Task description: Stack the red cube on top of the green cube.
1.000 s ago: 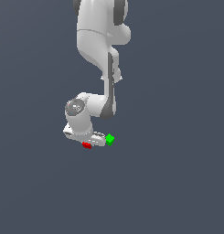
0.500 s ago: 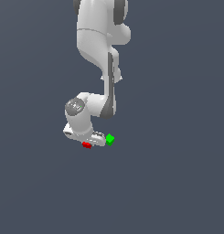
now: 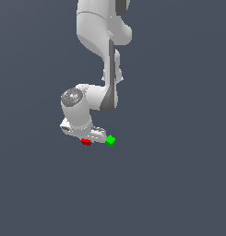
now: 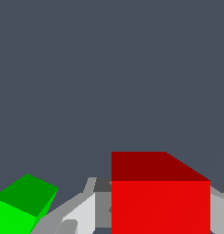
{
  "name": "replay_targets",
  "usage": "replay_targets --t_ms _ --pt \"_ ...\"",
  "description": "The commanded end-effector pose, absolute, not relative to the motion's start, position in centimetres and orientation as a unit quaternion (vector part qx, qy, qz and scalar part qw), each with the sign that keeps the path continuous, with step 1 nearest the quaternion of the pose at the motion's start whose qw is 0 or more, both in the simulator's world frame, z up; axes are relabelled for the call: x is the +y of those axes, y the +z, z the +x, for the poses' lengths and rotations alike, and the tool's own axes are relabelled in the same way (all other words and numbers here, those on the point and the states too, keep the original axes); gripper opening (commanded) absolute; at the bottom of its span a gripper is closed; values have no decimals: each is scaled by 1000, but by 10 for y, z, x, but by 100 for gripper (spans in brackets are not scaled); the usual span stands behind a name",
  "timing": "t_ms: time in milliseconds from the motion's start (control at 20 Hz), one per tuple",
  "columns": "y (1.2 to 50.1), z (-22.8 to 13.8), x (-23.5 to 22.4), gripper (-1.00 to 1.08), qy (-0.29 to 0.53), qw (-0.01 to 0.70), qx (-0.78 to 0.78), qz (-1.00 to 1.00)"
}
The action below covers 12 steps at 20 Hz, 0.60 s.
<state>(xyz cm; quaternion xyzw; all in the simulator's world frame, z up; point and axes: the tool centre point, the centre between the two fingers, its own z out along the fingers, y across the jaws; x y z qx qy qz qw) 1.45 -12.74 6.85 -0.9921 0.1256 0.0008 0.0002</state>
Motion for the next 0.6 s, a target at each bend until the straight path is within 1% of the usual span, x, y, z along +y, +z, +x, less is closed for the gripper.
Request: replay_targets --t_ms 0,300,550 --pt "87 15 -128 -100 0 0 126 -992" --pt "115 15 -128 -100 0 0 126 -992" --pt "119 16 -128 -100 -1 0 126 -992"
